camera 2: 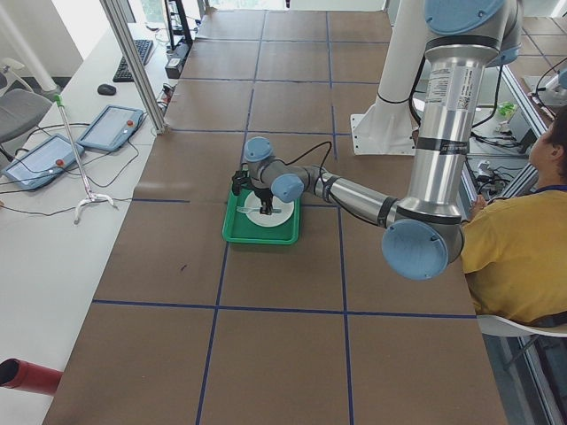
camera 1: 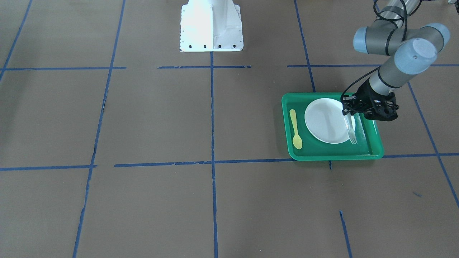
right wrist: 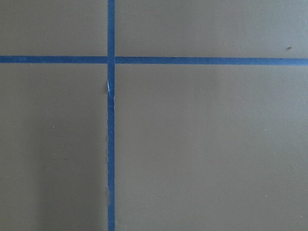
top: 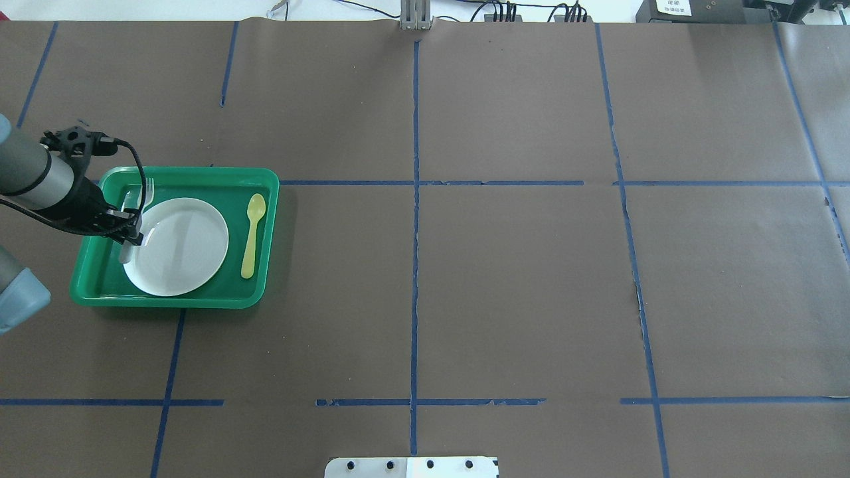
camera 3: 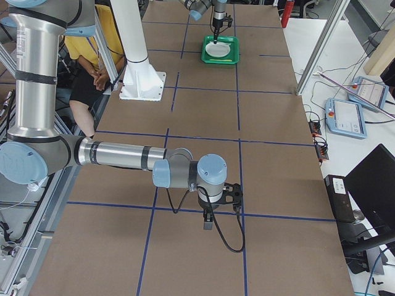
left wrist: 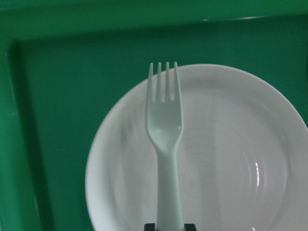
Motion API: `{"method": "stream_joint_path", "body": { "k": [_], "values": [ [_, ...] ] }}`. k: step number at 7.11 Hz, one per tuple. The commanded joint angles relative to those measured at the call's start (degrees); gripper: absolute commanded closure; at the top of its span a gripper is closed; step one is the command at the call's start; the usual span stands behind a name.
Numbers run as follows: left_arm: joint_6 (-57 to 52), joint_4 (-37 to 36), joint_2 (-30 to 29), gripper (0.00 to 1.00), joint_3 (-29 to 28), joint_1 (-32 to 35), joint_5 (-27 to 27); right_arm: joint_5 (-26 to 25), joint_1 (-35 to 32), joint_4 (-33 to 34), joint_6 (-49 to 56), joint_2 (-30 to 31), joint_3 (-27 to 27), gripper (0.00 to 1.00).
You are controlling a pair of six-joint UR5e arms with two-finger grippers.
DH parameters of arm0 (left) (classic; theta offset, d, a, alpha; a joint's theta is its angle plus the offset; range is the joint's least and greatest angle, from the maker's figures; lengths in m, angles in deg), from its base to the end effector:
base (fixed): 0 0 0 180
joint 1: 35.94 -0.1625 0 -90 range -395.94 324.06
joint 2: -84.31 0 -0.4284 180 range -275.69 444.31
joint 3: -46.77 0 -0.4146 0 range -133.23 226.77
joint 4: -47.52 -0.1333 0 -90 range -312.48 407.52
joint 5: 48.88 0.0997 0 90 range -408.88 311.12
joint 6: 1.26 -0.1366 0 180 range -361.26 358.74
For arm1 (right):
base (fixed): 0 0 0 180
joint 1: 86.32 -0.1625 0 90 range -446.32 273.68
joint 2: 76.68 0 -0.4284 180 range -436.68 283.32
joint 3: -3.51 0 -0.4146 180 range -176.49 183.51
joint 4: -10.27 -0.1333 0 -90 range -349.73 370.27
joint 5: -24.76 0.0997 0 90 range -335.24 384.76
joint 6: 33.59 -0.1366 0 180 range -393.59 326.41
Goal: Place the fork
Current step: 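Carry the fork off the plate and set it beside the plate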
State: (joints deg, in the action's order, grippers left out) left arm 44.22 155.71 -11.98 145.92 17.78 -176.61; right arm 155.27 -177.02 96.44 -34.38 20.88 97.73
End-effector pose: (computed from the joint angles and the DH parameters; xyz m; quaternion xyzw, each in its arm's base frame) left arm 0.3087 -0.5046 0.5127 0.0044 0.4132 0.0206 0.9104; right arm 0.0502 -0.4575 0.7143 0.0037 -0.3462 0.0107 0.9381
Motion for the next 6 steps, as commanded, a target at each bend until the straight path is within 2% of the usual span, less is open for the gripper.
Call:
{"method": "stream_joint_path", "body": {
  "k": [1, 3, 6],
  "values": [
    [1.1, -0.27, 0.31, 1.0, -1.4, 3.06, -0.15, 0.01, 0.0, 0.05, -0.01, 0.0, 0.0, 0.0],
    [1.02, 0.17, -0.04, 1.0, -3.87, 2.62, -0.24, 0.01, 0.0, 0.06, -0.01, 0.0, 0.0, 0.0],
    [0.67, 0.61, 0.66, 1.0, -3.96, 2.54, -0.24, 0.01, 0.0, -0.03, -0.01, 0.0, 0.0, 0.0]
  ]
}}
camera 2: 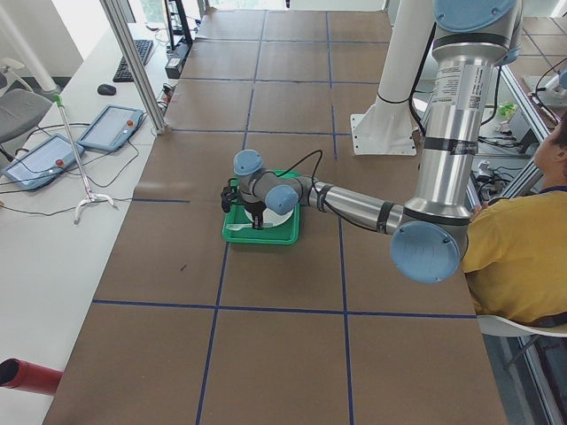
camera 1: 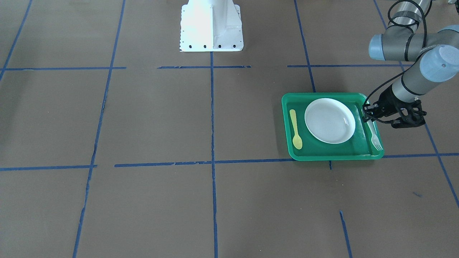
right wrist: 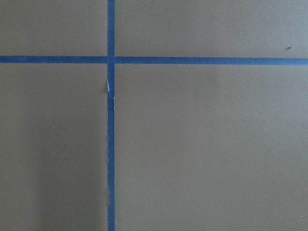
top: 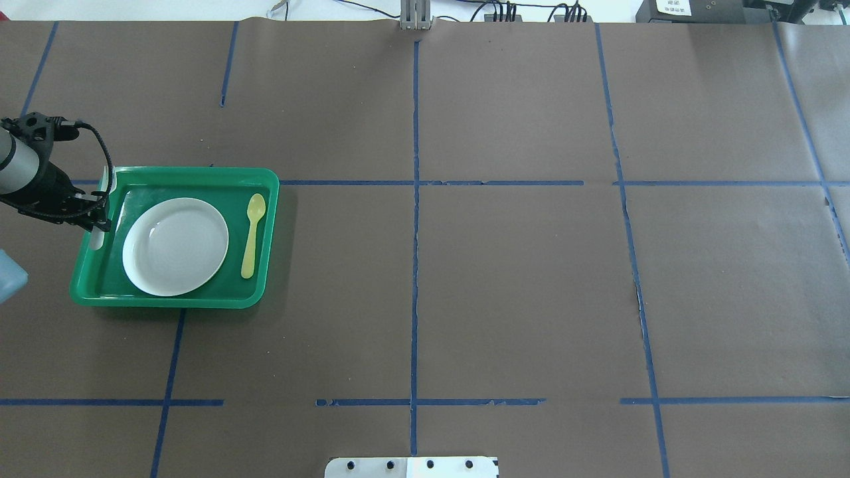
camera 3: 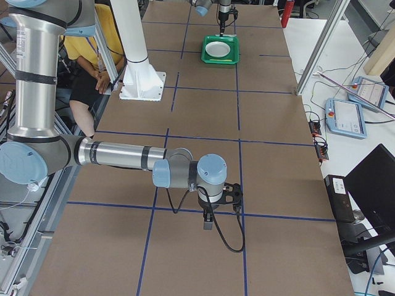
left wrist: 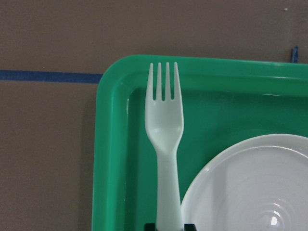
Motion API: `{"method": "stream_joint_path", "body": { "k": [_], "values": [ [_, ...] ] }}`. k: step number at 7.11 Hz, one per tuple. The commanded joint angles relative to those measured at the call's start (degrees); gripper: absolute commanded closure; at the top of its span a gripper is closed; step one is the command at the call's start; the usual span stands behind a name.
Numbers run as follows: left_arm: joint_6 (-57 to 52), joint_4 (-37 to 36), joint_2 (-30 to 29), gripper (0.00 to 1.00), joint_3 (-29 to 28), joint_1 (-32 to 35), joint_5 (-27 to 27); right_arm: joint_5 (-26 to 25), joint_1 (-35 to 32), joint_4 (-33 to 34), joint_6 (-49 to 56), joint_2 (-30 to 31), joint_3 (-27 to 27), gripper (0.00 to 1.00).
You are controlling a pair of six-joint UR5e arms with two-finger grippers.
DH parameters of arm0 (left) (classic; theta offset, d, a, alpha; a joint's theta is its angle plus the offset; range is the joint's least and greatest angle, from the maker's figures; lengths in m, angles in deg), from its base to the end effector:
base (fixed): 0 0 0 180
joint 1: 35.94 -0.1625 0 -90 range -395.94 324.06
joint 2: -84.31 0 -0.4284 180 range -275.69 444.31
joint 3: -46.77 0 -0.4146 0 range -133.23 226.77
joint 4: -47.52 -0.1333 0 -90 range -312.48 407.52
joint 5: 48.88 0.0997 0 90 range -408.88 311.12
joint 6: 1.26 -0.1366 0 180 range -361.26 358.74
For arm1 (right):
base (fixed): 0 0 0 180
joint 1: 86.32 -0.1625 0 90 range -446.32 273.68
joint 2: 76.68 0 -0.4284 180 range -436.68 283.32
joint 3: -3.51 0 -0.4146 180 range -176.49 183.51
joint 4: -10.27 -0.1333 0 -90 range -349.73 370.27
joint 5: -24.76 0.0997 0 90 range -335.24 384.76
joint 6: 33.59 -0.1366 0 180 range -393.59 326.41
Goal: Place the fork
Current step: 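Carry the fork off the plate and set it beside the plate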
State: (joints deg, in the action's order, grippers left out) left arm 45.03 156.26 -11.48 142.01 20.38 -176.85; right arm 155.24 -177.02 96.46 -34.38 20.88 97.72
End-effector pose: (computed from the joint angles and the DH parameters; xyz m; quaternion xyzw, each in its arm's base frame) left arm 0.2863 -0.5184 0.5534 -0.0159 0.3970 -0.0173 0.9175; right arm 0.0502 -0.4575 0.7145 0.0035 -0.3460 0.0108 0.9382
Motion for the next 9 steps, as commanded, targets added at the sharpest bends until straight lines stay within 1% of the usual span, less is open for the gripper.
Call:
{"method": "stream_joint_path", "body": {
  "k": [1, 2, 4, 5, 6, 7, 8, 9],
  "values": [
    [-0.58, -0.02, 0.16, 1.0, -0.05, -0.15, 0.0, 0.04, 0.0, 0.04, 0.0, 0.0, 0.0, 0.0],
    [-0.67, -0.02, -0.01, 0.88, -0.31, -0.33, 0.09, -0.05, 0.0, 0.04, 0.0, 0.0, 0.0, 0.0],
    [-0.85, 0.07, -0.02, 0.28, -0.31, -1.03, 0.26, -0.05, 0.0, 0.04, 0.0, 0.0, 0.0, 0.0],
    [-0.85, 0.07, -0.02, 0.08, -0.31, -1.03, 0.26, -0.05, 0.0, 0.04, 0.0, 0.0, 0.0, 0.0],
    [-0.67, 0.25, 0.07, 0.0, -0.05, -0.94, 0.26, 0.04, 0.0, 0.04, 0.0, 0.0, 0.0, 0.0],
    [-0.5, 0.16, 0.77, 0.0, 1.25, -0.51, 0.0, 0.04, 0.0, 0.04, 0.0, 0.0, 0.0, 0.0],
    [-1.45, -0.19, 2.69, 0.0, 2.92, -0.33, 0.0, 0.04, 0.0, 0.04, 0.0, 0.0, 0.0, 0.0],
    [-8.86, -0.63, 4.27, 0.0, 4.07, 2.2, 0.0, -0.05, 0.0, 0.04, 0.0, 0.0, 0.0, 0.0]
  ]
}}
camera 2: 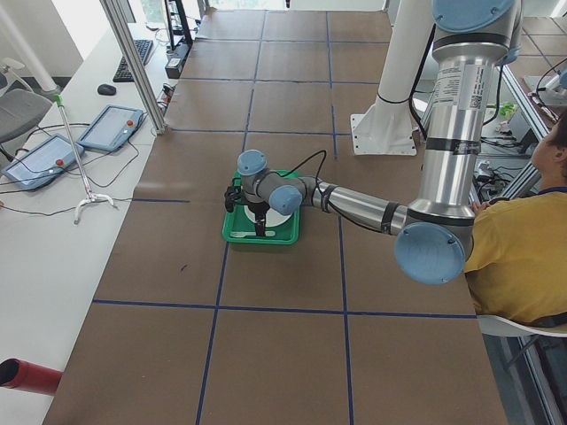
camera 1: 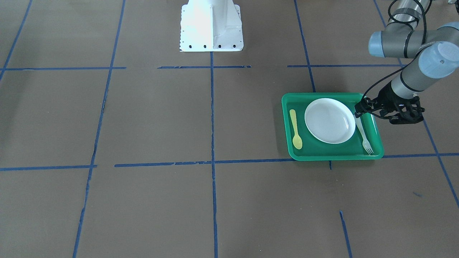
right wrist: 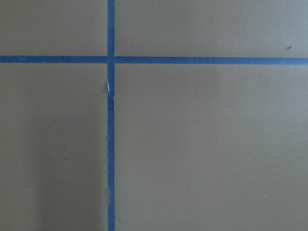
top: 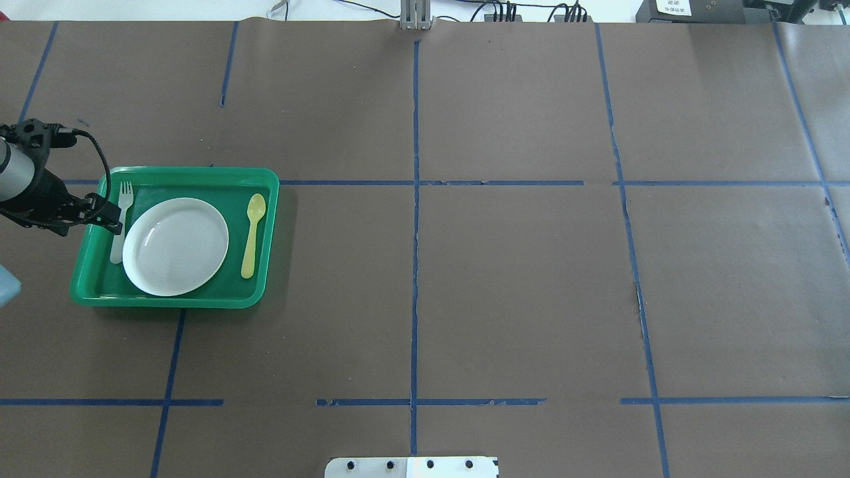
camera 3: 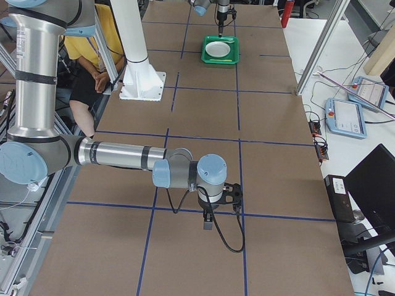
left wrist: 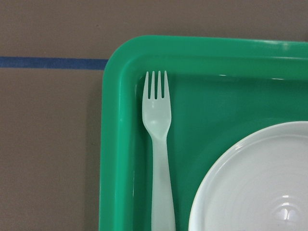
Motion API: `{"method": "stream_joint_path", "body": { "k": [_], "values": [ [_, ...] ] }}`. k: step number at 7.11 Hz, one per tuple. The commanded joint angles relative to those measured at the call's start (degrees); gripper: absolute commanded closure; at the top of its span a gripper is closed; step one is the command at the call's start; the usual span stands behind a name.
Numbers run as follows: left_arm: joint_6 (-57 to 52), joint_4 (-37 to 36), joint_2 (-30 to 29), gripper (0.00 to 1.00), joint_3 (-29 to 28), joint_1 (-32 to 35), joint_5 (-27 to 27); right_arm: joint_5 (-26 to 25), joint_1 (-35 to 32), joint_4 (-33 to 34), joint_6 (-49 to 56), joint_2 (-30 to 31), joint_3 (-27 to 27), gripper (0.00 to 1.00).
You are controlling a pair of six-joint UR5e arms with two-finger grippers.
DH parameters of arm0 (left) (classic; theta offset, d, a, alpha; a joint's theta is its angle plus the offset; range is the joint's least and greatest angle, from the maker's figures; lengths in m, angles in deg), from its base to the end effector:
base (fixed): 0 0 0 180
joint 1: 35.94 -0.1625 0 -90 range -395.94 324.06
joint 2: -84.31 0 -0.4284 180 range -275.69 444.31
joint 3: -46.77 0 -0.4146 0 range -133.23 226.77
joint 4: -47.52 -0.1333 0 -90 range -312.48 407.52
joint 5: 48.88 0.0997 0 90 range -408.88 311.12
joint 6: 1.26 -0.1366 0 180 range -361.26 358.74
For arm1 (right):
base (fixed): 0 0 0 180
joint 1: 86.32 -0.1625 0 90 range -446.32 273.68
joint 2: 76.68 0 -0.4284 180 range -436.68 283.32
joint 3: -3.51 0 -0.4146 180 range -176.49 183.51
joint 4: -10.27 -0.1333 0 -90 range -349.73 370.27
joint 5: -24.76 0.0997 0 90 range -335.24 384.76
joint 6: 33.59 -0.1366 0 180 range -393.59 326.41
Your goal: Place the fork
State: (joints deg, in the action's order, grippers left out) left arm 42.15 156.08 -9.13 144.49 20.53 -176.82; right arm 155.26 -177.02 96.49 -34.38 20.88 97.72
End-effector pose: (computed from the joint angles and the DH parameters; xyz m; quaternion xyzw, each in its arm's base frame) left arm 0.2751 -0.5044 0.5540 -0.0056 0.3969 0.0043 0.9178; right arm 0.0502 -0.4574 0.7145 0.0032 -0.3461 0.0109 0.9381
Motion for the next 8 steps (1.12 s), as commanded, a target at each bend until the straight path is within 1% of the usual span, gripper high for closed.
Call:
{"method": "stream_joint_path", "body": {
  "k": [1, 3, 4, 5, 6, 7, 8],
  "values": [
    [-15.02, -1.77, 3.16, 0.0, 1.68, 8.16, -0.03, -0.07, 0.0, 0.0, 0.0, 0.0, 0.0, 0.0],
    [-38.11, -14.37, 3.62, 0.0, 1.77, 20.73, -0.03, -0.07, 0.0, 0.0, 0.0, 0.0, 0.0, 0.0],
    [-42.14, -16.52, 4.66, 0.0, 1.6, 26.36, -0.2, -0.07, 0.0, -0.09, 0.0, 0.0, 0.0, 0.0],
    [-46.53, -16.63, 7.37, 0.0, 1.59, 31.03, -0.47, -0.07, 0.0, 0.0, 0.0, 0.0, 0.0, 0.0],
    [-49.01, -16.98, 9.57, 0.0, 1.77, 33.77, -4.56, 0.02, 0.0, -0.09, 0.0, 0.0, 0.0, 0.0],
    [-49.12, -17.16, 10.64, 0.0, 1.77, 34.23, -6.86, -0.07, 0.0, 0.0, 0.09, 0.0, 0.0, 0.0],
    [-49.03, -16.99, 10.56, 0.0, 1.77, 34.24, -7.5, 0.02, 0.0, 0.0, 0.09, 0.0, 0.0, 0.0]
  ]
}}
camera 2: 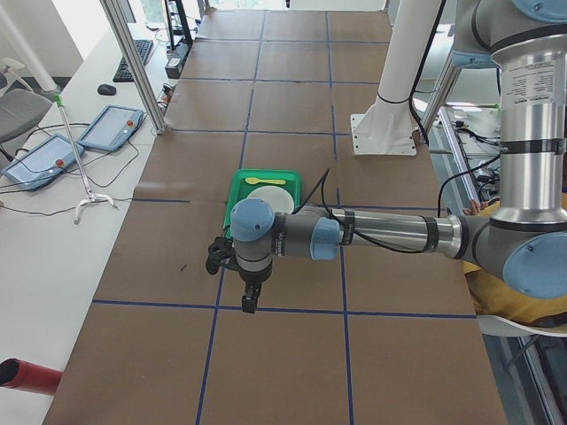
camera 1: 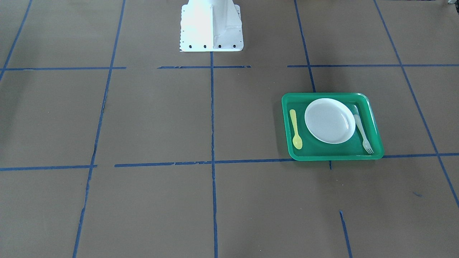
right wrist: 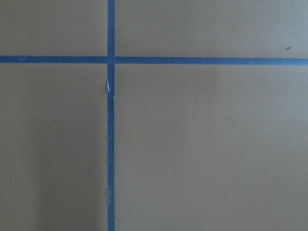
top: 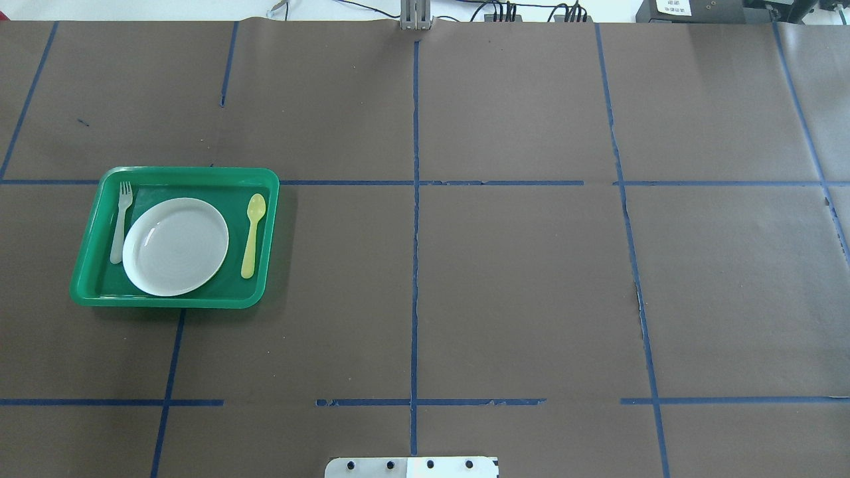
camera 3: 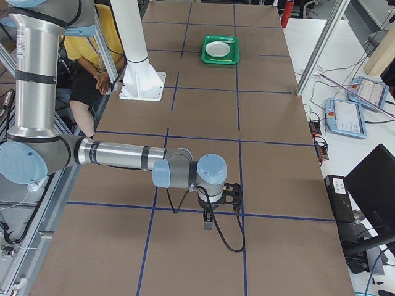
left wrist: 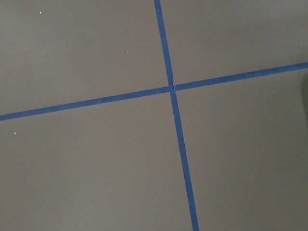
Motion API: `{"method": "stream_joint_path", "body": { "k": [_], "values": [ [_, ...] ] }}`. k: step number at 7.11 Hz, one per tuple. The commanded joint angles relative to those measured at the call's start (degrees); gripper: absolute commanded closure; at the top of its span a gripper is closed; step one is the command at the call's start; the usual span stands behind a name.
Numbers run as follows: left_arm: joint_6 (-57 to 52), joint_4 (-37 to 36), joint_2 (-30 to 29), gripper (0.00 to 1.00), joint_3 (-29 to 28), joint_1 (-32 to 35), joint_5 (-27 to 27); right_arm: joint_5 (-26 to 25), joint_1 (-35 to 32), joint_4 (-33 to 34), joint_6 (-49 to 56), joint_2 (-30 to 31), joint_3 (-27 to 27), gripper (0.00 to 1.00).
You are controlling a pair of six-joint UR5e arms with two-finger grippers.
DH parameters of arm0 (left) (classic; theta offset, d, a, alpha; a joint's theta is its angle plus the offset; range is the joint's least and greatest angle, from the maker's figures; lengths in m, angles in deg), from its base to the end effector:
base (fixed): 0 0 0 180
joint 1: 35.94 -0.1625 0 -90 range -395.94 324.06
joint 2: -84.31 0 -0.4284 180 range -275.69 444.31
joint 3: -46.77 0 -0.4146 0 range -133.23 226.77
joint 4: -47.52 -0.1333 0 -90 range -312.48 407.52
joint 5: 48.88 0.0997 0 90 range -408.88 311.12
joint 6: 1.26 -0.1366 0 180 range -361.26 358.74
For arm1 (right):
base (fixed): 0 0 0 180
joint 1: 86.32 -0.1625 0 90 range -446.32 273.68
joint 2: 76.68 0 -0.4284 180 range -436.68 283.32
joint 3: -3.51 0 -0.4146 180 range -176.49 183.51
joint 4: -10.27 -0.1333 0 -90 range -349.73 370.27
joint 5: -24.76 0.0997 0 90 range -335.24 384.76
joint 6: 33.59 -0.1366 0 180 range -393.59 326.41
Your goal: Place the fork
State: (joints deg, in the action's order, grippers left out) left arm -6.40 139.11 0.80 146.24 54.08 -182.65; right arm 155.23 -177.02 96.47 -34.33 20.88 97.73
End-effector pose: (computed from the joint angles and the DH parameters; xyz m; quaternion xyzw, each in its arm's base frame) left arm -0.0390 -0.4728 0.6570 0.0537 0.3704 0.0563 0.9256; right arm 0.0502 -0.4575 0.7144 0.0036 -0.3459 0.0104 0.9382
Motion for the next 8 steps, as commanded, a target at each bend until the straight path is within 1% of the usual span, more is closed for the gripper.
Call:
{"method": "stream_joint_path", "body": {
  "k": [1, 8],
  "values": [
    [-0.48, 0.16, 1.41, 0.0, -0.24, 0.69, -1.5, -0.04, 0.0, 0.02, -0.05, 0.0, 0.0, 0.0],
    [-0.57, 0.43, 0.97, 0.0, 0.38, 0.78, -1.76, 0.05, 0.0, 0.02, -0.06, 0.0, 0.0, 0.0]
  ]
}}
